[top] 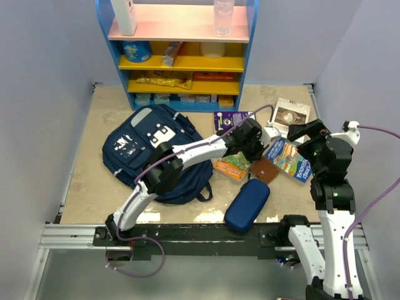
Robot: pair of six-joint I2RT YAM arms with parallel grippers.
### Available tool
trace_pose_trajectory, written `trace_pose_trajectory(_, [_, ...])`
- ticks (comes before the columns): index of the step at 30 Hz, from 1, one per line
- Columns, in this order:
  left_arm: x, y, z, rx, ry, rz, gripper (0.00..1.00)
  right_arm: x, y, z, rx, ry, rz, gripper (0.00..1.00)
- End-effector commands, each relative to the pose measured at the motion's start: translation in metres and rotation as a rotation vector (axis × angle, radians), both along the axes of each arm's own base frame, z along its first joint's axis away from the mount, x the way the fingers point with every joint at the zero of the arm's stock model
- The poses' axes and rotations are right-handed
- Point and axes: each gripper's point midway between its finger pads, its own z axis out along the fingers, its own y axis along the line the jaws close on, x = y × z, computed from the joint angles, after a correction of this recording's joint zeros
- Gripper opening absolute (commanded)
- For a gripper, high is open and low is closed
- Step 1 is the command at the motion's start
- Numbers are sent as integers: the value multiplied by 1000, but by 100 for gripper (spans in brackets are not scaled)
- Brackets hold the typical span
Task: Pack the student bag
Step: Pick up the personal item from the center of the board.
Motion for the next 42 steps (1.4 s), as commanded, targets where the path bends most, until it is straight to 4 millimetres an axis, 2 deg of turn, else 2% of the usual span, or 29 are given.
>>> trace_pose_trajectory(1, [-2, -4, 96, -182, -22, -15, 0, 0, -6, -2, -25, -6, -24, 95])
trace_pose_trajectory(8, [0, 10, 144, -255, -30, -7, 0, 2, -4, -7, -64, -8, 2, 99])
trace_pose_trajectory(10, [4, 18, 145, -253, -32, 4, 0, 6, 0, -8, -122, -32, 51, 99])
trace_pose_trajectory(11, [9, 26, 154, -262, -40, 10, 0, 7, 11, -8, -141, -46, 123, 99])
trace_pose_trajectory(13, [14, 39, 154, -252, -51, 12, 0, 13, 22, -10, -231, -89, 225, 99])
trace_pose_trajectory(14, [18, 52, 156, -249, -53, 12, 0, 12, 41, -9, -251, -120, 339, 99])
trace_pose_trajectory(15, [19, 59, 158, -250, -61, 5, 0, 12, 48, -16, -273, -129, 392, 99])
trace_pose_trajectory(16, [22, 67, 159, -244, -94, -19, 0, 13, 55, -12, -327, -167, 444, 99])
trace_pose_trajectory(17, [22, 80, 162, -249, -91, -38, 0, 12, 61, -14, -343, -176, 487, 99])
trace_pose_trajectory(21, [21, 114, 175, -264, -111, -132, 0, 13, 101, -8, -315, -230, 737, 99])
trace_pose_trajectory(22, [18, 122, 175, -254, -113, -170, 0, 13, 109, -8, -304, -234, 793, 99])
trace_pose_trajectory(23, [13, 130, 187, -281, -115, -210, 0, 11, 119, -10, -282, -240, 863, 99])
trace_pose_trajectory(24, [11, 135, 191, -284, -144, -252, 0, 11, 127, -2, -260, -278, 911, 99])
trace_pose_trajectory(25, [3, 142, 193, -282, -132, -284, 0, 4, 142, -5, -211, -287, 1036, 98])
trace_pose_trajectory(26, [-6, 149, 206, -310, -143, -333, 0, 0, 149, -3, -194, -307, 1094, 99])
trace_pose_trajectory(27, [-10, 154, 210, -313, -176, -376, 0, -1, 154, 5, -174, -351, 1128, 99])
trace_pose_trajectory(28, [-18, 160, 214, -309, -170, -396, 0, -3, 159, 2, -146, -349, 1183, 99])
trace_pose_trajectory(31, [-33, 168, 225, -324, -177, -452, 0, -9, 165, 11, -144, -408, 1243, 99])
trace_pose_trajectory(37, [-46, 175, 233, -333, -180, -488, 0, -31, 188, 26, -207, -523, 1349, 99])
trace_pose_trajectory(42, [-51, 177, 239, -345, -178, -496, 0, -31, 207, 8, -202, -468, 1433, 98])
